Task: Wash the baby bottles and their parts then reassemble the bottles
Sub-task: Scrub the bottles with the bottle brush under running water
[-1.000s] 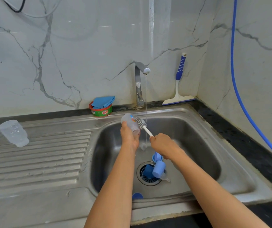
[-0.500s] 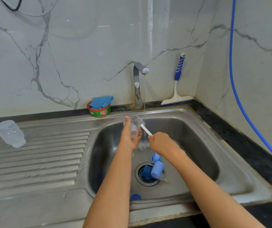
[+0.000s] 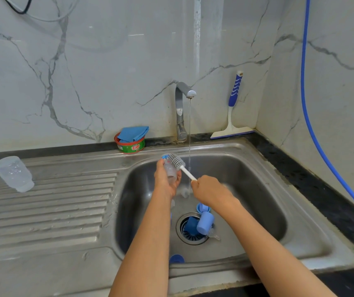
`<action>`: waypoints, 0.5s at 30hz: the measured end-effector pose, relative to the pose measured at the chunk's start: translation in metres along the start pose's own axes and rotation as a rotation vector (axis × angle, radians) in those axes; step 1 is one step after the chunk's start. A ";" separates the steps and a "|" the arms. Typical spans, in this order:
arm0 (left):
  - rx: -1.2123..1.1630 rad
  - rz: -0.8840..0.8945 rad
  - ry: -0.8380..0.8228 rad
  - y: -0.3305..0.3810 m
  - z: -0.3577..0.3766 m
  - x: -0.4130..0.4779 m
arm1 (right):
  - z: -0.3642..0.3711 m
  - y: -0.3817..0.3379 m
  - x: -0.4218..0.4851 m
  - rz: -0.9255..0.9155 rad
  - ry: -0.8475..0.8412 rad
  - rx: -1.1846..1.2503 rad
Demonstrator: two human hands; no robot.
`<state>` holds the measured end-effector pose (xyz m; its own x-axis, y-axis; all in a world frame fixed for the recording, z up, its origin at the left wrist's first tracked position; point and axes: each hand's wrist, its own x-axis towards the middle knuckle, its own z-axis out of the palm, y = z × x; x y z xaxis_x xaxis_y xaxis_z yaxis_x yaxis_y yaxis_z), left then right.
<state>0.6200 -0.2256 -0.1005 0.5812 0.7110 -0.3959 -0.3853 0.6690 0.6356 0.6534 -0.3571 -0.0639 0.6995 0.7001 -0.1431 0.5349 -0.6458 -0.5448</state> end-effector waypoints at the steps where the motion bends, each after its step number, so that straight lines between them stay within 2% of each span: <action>1: -0.023 -0.013 -0.019 -0.002 0.001 -0.002 | 0.000 0.000 0.001 0.008 0.018 0.012; 3: -0.080 -0.050 -0.074 -0.005 0.005 -0.007 | -0.001 -0.001 0.003 0.027 0.066 0.047; 6: -0.090 -0.068 -0.069 -0.006 0.006 -0.005 | 0.000 -0.003 0.006 0.025 0.057 0.085; 9: 0.060 -0.084 -0.024 -0.007 0.003 0.002 | 0.000 -0.003 0.004 0.006 0.046 0.103; 12: 0.311 -0.113 -0.069 -0.012 0.007 0.000 | -0.001 -0.003 0.002 -0.017 0.040 0.084; 15: 0.249 -0.075 -0.087 -0.013 0.003 0.007 | 0.002 -0.005 0.002 -0.013 0.009 0.085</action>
<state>0.6314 -0.2296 -0.1091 0.6651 0.6326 -0.3967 -0.1570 0.6378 0.7540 0.6516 -0.3519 -0.0632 0.6974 0.7051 -0.1282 0.5021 -0.6084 -0.6147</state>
